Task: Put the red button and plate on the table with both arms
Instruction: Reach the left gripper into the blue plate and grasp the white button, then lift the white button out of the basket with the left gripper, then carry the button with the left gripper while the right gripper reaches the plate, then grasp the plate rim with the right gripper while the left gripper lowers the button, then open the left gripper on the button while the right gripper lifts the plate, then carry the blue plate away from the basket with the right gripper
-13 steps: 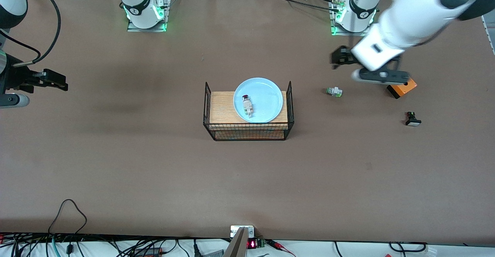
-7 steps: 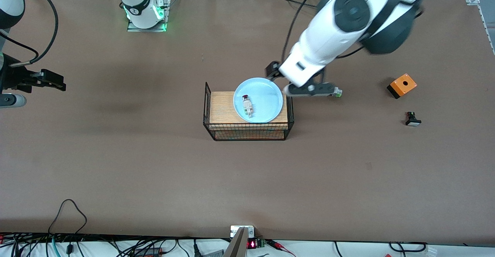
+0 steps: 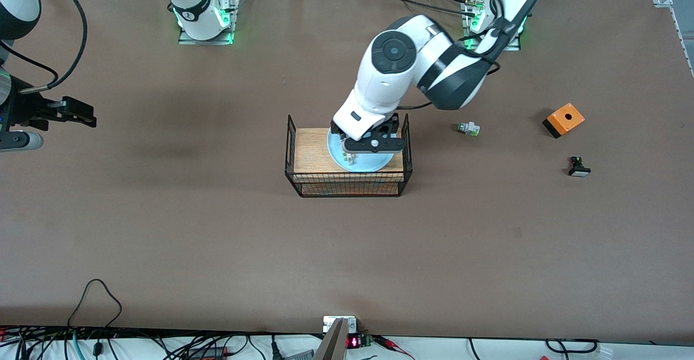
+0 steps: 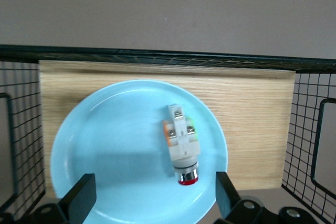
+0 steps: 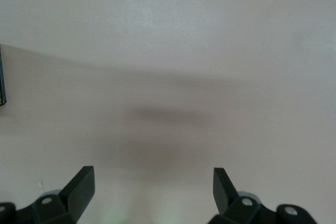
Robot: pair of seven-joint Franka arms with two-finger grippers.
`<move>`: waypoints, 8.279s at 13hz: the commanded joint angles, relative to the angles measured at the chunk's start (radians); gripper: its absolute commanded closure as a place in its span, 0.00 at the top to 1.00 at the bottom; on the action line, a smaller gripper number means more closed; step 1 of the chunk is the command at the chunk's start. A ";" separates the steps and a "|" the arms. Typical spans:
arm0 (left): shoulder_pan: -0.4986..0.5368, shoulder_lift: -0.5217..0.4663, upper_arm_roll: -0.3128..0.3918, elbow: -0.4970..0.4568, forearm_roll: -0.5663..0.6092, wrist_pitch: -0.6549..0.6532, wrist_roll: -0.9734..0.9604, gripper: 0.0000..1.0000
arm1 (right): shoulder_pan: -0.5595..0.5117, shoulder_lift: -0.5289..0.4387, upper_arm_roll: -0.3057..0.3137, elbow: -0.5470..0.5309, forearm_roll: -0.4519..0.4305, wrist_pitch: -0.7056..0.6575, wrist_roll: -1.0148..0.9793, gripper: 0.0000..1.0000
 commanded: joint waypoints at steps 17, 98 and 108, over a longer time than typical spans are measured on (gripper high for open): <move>-0.051 0.112 0.015 0.048 0.155 0.086 -0.088 0.24 | 0.012 -0.002 0.011 0.023 -0.009 -0.027 0.012 1.00; 0.371 -0.566 0.337 -0.322 -0.061 -0.313 0.731 1.00 | 0.779 0.266 0.035 0.149 0.182 0.041 1.807 0.00; 0.369 -0.514 0.329 -0.244 -0.053 -0.339 0.730 1.00 | 0.857 0.179 0.038 0.229 0.045 -0.310 1.612 0.00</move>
